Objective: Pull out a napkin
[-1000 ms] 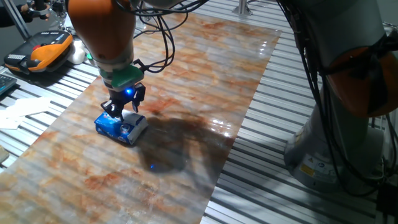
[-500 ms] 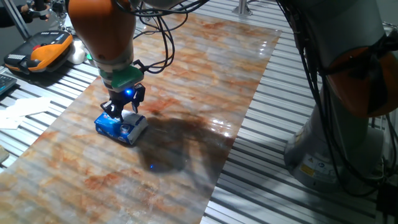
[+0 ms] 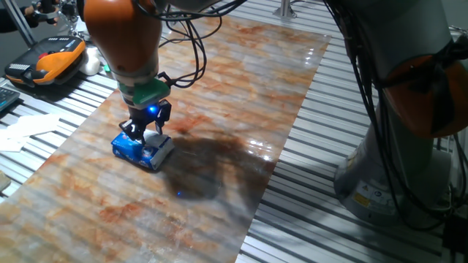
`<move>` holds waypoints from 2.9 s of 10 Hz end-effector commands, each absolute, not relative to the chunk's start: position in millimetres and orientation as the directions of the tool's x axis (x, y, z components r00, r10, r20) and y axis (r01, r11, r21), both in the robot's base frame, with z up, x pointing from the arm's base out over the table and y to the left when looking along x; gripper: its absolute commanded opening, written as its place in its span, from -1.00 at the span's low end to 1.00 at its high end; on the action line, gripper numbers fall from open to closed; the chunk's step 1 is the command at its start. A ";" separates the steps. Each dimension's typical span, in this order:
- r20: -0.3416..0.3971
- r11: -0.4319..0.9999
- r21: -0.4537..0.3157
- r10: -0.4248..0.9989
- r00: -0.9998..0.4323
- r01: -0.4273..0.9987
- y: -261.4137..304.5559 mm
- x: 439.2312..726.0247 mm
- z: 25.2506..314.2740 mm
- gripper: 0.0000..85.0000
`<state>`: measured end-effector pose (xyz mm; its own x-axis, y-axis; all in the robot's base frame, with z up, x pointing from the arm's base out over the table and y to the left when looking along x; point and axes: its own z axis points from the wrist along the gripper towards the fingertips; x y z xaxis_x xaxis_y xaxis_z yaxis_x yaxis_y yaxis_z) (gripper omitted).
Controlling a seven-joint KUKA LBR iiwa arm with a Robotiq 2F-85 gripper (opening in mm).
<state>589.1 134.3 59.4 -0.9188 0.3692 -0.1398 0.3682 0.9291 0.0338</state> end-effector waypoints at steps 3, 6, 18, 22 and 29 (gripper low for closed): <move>-0.142 0.932 0.033 0.363 -0.921 0.362 135.2 589.6 58.0 0.20; -0.140 0.933 0.039 0.360 -0.922 0.358 135.4 589.5 57.8 -0.20; -0.136 0.938 0.028 0.345 -0.929 0.344 136.5 589.3 60.6 -0.60; -0.132 0.942 0.028 0.335 -0.933 0.334 136.4 588.9 62.1 -0.60; -0.100 0.947 0.049 0.320 -0.942 0.317 136.5 585.7 82.1 -1.00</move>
<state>585.5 137.4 82.2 -0.9420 0.3204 -0.0997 0.3169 0.9471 0.0504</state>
